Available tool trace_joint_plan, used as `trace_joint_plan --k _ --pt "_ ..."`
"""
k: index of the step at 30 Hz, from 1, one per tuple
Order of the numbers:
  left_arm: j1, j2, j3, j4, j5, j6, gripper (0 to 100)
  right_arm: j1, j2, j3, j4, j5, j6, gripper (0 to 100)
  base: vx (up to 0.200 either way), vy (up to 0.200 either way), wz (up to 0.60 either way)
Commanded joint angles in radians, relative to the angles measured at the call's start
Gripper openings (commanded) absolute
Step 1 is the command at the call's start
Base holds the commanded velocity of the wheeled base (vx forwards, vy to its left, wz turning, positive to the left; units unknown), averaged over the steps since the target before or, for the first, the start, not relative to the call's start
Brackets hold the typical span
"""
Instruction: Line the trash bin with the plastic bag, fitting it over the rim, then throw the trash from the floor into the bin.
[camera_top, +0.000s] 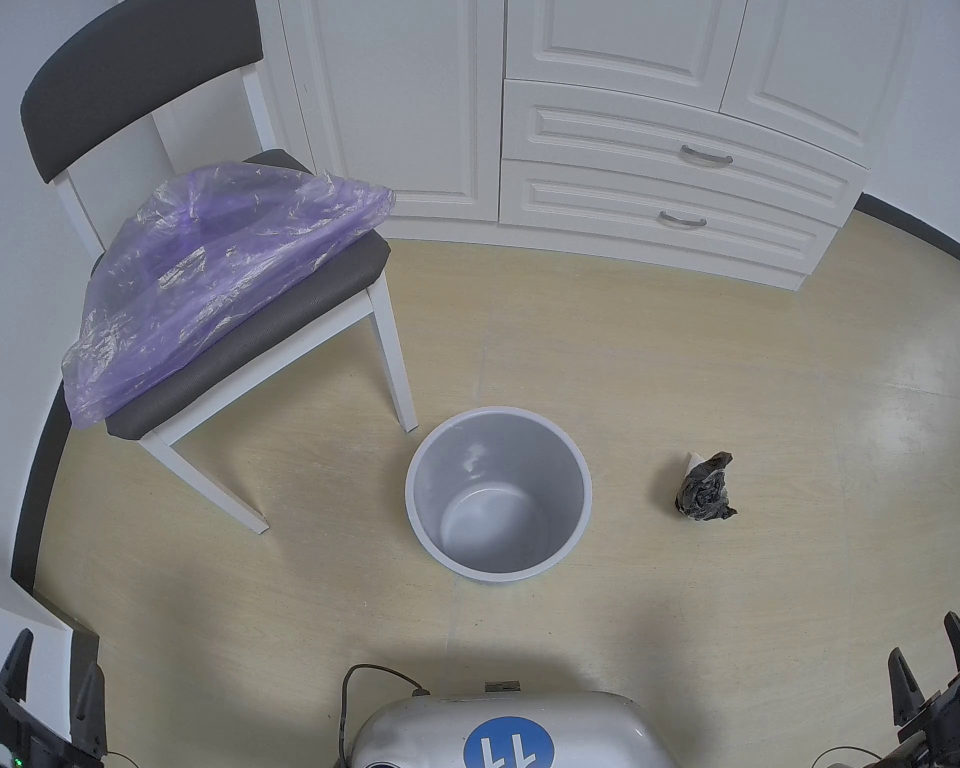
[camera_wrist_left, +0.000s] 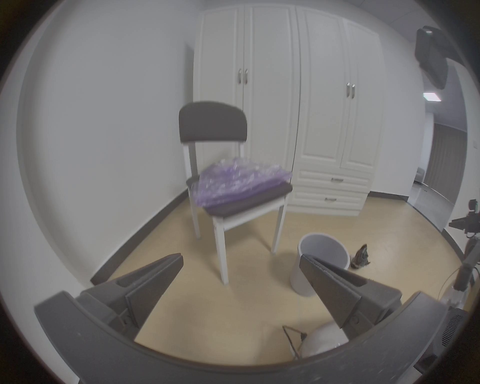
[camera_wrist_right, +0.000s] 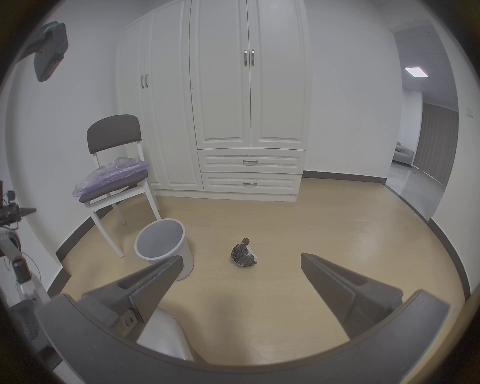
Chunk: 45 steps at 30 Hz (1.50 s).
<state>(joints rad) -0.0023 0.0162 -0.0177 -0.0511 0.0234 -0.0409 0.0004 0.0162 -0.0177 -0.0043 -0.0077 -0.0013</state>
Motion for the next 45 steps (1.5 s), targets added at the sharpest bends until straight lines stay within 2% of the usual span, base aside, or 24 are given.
trace_joint_plan --k 1,2,3,6,8,9,10,11,12,14,15,19,20,22,23,24,28,33,37,38,41,45 --pt "-0.001 -0.007 -0.064 -0.153 -0.072 0.05 100 -0.002 -0.016 0.018 -0.002 0.018 -0.049 100 0.0 0.0 0.0" --pt "-0.002 -0.005 -0.073 -0.161 -0.089 0.05 100 -0.002 -0.016 0.018 -0.002 0.02 -0.049 100 0.0 0.0 0.0" --pt "-0.002 -0.004 -0.097 -0.151 -0.142 0.056 100 -0.002 -0.016 0.018 -0.002 0.021 -0.049 100 0.0 0.0 0.0" --pt "-0.002 -0.009 -0.102 -0.104 -0.146 0.055 100 -0.002 -0.016 0.018 -0.014 0.023 -0.039 100 0.0 0.0 0.0" --pt "-0.001 -0.013 -0.1 -0.075 -0.145 0.052 100 0.004 -0.016 -0.068 -0.099 0.025 0.072 100 0.0 0.0 0.0" --pt "-0.001 -0.013 -0.1 -0.07 -0.145 0.052 100 0.007 -0.013 -0.093 -0.114 0.028 0.098 100 0.0 0.0 0.0" --pt "-0.001 -0.01 -0.104 -0.049 -0.145 0.055 100 0.013 0.044 -0.189 -0.095 0.034 0.199 100 0.0 0.0 0.0" --pt "-0.001 -0.002 -0.105 -0.039 -0.146 0.059 100 0.013 0.08 -0.197 -0.054 0.043 0.179 100 0.0 0.0 0.0" --pt "-0.002 0.007 -0.113 -0.03 -0.148 0.064 100 0.013 0.117 -0.199 -0.023 0.057 0.124 100 0.0 0.0 0.0" --pt "-0.002 0.011 -0.117 -0.026 -0.149 0.065 100 0.013 0.131 -0.2 -0.02 0.06 0.099 100 0.0 0.0 0.0" --pt "-0.005 0.062 -0.142 -0.001 -0.149 0.075 100 0.026 0.18 -0.194 -0.057 0.075 0.05 100 0.0 0.0 0.0" --pt "-0.007 0.125 -0.156 0.014 -0.145 0.075 100 0.047 0.229 -0.203 -0.094 0.08 0.052 100 0.0 0.0 0.0" --pt "-0.004 0.278 -0.2 0.022 -0.134 0.079 100 0.055 0.355 -0.251 -0.181 0.08 0.04 100 0.0 0.0 0.0" --pt "0.002 0.387 -0.246 0.02 -0.108 0.102 100 0.052 0.43 -0.292 -0.267 0.08 0.017 100 0.0 0.0 0.0" --pt "0.002 0.387 -0.246 0.02 -0.108 0.102 100 0.052 0.43 -0.292 -0.267 0.08 0.017 100 0.0 0.0 0.0" --pt "0.005 0.495 -0.288 0.016 -0.059 0.147 100 0.055 0.508 -0.34 -0.333 0.075 -0.008 100 0.0 0.0 0.0" --pt "0.005 0.648 -0.35 0.013 0.03 0.202 100 0.058 0.68 -0.446 -0.352 0.066 -0.014 100 0.0 0.0 0.0" --pt "0.012 0.808 -0.438 0.011 0.041 0.257 100 0.061 0.86 -0.579 -0.358 0.064 0.001 100 0.0 0.0 0.0" --pt "0.051 0.884 -0.505 0.013 0.061 0.326 100 0.061 0.883 -0.585 -0.358 0.066 0.058 100 0.0 0.0 0.0" --pt "0.081 0.929 -0.538 0.013 0.061 0.392 100 0.061 0.895 -0.59 -0.352 0.072 0.073 100 0.0 0.0 0.0" --pt "0.183 1.03 -0.601 0.005 0.053 0.513 100 0.059 0.927 -0.579 -0.356 0.069 0.073 100 0.0 0.0 0.0" --pt "0.278 1.171 -0.657 -0.078 0.007 0.587 100 0.061 0.961 -0.579 -0.358 0.069 0.083 100 0.0 0.0 0.0"
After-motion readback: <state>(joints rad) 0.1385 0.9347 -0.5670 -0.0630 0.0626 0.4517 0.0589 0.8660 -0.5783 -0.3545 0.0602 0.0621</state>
